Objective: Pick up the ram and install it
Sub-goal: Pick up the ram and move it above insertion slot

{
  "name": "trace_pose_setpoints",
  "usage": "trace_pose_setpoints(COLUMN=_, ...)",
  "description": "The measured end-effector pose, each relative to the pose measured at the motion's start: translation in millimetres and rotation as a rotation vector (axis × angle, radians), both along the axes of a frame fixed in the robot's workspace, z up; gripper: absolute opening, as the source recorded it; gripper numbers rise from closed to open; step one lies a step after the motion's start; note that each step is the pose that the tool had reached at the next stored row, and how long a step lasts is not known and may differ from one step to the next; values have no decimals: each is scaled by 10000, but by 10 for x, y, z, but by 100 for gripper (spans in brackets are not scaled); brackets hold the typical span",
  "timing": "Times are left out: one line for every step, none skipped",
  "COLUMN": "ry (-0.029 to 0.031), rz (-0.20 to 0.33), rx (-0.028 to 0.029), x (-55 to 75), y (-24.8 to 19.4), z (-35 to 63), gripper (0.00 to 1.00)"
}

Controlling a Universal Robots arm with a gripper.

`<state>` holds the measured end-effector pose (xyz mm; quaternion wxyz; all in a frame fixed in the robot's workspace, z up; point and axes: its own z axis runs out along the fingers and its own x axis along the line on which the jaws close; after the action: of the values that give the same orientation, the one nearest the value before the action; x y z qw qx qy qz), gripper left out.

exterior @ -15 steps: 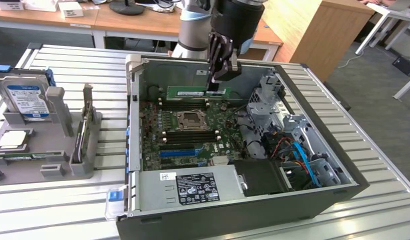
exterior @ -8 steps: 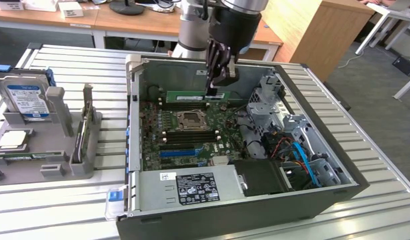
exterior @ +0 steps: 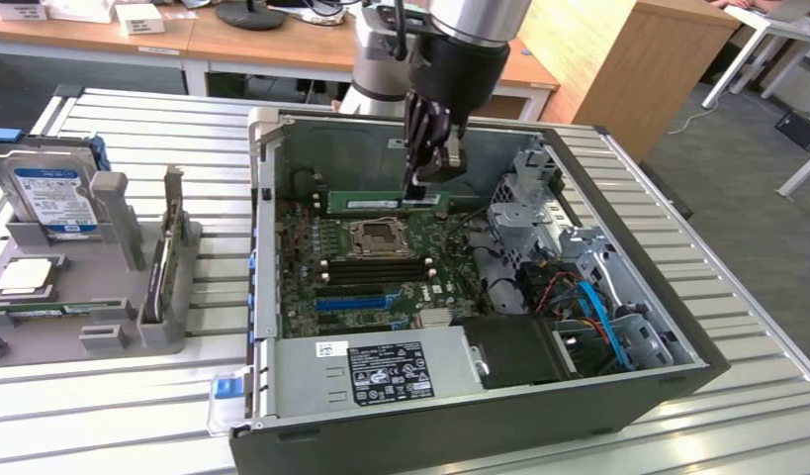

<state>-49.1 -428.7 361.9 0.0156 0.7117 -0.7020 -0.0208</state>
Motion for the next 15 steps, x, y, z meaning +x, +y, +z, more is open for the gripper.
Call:
trace_pose_setpoints(ry=0, rz=0, rx=3, x=0, y=0, z=-18, gripper=12)
trace_pose_setpoints(ry=0, rz=0, rx=4, x=0, y=0, z=-36, gripper=12)
trace_pose_setpoints(ry=0, rz=0, rx=7, x=0, y=0, z=-52, gripper=12)
trace_pose_setpoints(ry=0, rz=0, rx=8, x=0, y=0, z=-58, gripper=12)
trace_pose_setpoints(ry=1, rz=0, rx=7, x=0, y=0, z=-57, gripper=12)
trace_pose_setpoints(ry=1, rz=0, rx=7, x=0, y=0, z=-58, gripper=12)
trace_pose_setpoints(ry=0, rz=0, rx=7, x=1, y=0, z=-58, gripper=12)
trace_pose_setpoints(ry=0, rz=2, rx=8, x=12, y=0, z=-59, gripper=12)
trace_pose_setpoints(ry=0, rz=2, rx=10, x=34, y=0, z=-60, gripper=12)
trace_pose_setpoints(ry=3, rz=0, rx=13, x=62, y=0, z=-60, gripper=12)
trace_pose_setpoints(ry=5, rz=0, rx=15, x=93, y=0, z=-61, gripper=12)
trace_pose_setpoints(ry=7, rz=1, rx=19, x=124, y=0, z=-62, gripper=12)
trace_pose_setpoints(ry=10, rz=0, rx=22, x=156, y=0, z=-63, gripper=12)
trace_pose_setpoints(ry=10, rz=0, rx=23, x=175, y=-1, z=-63, gripper=12)
trace_pose_setpoints(ry=11, rz=1, rx=23, x=179, y=-1, z=-63, gripper=12)
